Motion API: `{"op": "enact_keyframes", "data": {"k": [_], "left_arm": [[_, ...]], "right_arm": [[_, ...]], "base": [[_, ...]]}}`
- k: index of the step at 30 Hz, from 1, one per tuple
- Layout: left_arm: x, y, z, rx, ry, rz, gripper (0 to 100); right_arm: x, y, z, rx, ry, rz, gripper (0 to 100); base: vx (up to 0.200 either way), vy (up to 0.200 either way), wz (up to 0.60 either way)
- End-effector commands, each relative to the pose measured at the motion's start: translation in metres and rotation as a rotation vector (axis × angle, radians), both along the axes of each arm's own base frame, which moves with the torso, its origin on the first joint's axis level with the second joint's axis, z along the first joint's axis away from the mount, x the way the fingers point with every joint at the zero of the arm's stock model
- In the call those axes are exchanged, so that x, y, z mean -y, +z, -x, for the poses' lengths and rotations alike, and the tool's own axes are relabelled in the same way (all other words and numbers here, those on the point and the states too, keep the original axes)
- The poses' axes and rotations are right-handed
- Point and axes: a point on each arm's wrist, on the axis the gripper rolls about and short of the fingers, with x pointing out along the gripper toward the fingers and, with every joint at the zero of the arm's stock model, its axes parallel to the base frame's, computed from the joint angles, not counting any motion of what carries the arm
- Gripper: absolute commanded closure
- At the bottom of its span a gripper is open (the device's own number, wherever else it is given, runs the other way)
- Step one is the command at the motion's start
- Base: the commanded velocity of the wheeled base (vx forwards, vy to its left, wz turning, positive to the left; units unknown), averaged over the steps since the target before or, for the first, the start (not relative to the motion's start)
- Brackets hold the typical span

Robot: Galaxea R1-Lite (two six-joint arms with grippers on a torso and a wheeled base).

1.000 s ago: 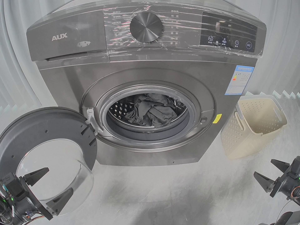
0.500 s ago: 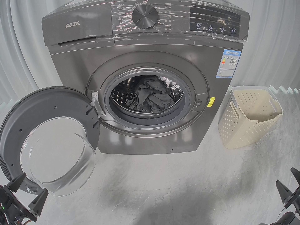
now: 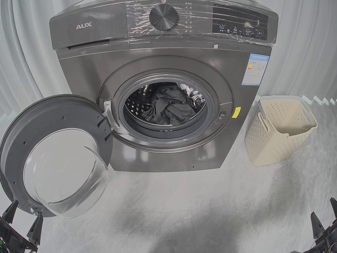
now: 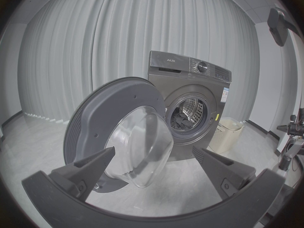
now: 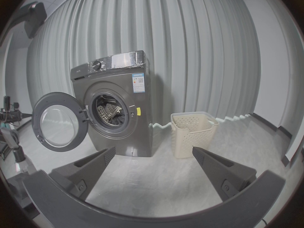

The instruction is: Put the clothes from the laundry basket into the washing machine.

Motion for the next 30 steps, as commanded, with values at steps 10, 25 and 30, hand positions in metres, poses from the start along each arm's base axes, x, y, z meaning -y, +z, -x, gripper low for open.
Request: {"op": "enact_keyframes", "data": {"k": [10,25,30], "left_arm": [[-0.001,-0.017,0.010,-0.009,0.151,-0.016,0],[0.004,-0.020,0.019,0.038,0.061,-0.037,0],[0.004,-0.020,0.019,0.036,0.038,-0.010,0]], "right_arm": [[0.001,-0.010,0.001,0.013,-0.051,0.020,0],[0.001,-0.011,0.001,0.018,-0.050,0.018,0],[0.001,-0.011,0.001,0.018,-0.050,0.018,0]], "base": [[0.000,0.000,0.00],[0.000,0.000,0.00],[0.000,0.000,0.00]]}}
